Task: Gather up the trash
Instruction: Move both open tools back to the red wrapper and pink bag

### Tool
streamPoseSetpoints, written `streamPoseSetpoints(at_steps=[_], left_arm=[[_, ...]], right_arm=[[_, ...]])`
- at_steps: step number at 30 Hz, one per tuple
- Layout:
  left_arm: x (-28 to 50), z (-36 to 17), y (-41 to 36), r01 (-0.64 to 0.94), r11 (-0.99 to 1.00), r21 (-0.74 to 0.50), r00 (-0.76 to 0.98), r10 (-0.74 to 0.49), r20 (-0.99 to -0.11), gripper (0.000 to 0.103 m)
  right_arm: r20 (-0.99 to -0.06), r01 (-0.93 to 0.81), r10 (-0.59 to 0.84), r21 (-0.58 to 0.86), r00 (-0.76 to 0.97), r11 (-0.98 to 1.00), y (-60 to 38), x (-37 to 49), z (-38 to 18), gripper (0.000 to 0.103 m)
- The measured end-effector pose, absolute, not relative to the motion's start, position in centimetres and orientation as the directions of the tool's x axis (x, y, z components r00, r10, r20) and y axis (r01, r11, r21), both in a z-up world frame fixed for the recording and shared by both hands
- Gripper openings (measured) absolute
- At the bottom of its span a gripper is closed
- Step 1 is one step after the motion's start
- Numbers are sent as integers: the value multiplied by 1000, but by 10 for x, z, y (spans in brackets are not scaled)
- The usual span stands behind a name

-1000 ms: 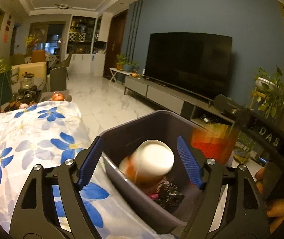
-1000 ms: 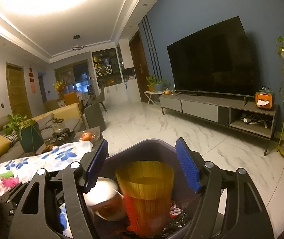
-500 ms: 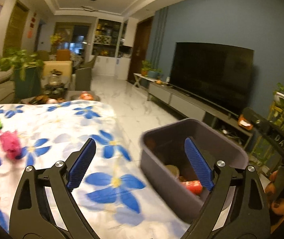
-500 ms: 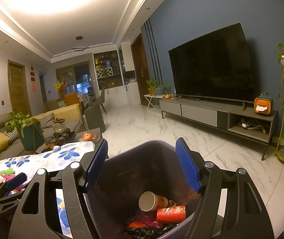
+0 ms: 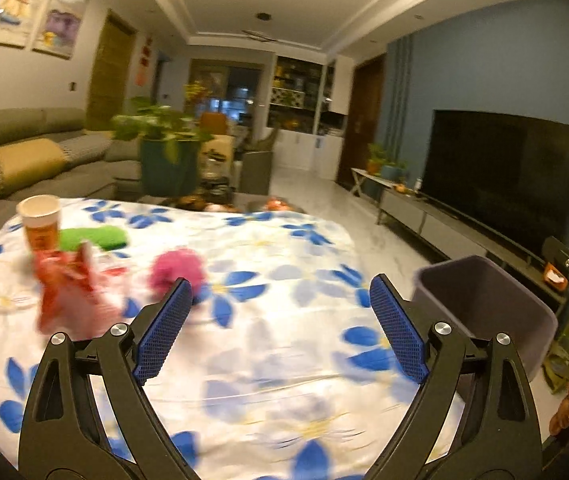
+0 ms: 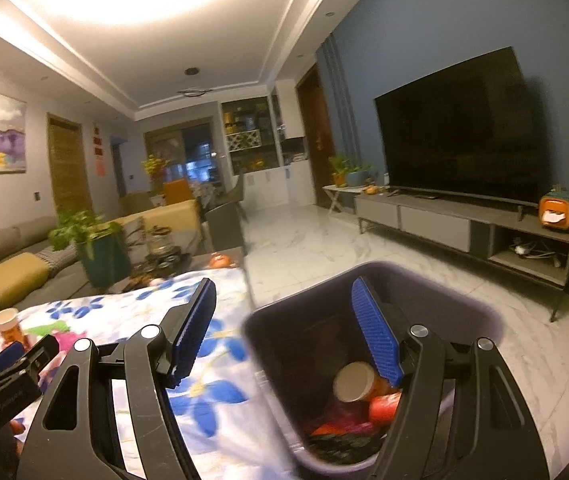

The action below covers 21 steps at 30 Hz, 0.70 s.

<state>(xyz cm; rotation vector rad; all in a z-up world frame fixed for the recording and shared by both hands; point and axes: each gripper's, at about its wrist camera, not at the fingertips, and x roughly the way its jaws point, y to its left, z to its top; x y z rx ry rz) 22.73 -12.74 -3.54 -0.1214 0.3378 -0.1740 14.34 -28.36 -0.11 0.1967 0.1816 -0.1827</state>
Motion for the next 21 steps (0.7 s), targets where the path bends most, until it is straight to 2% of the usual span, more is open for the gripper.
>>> streamPoseSetpoints(at_steps=[13,21], left_arm=[[204,-38,-18,-52,992,-119,946,11,-323,89],[205,-41,20,-103,987,-125,942,57,-331,89]], right_arm=[[-278,-52,89,138,956,989,-169,181,-22,69],[-314,-158,186,112,931,981,-100,212,-32,69]])
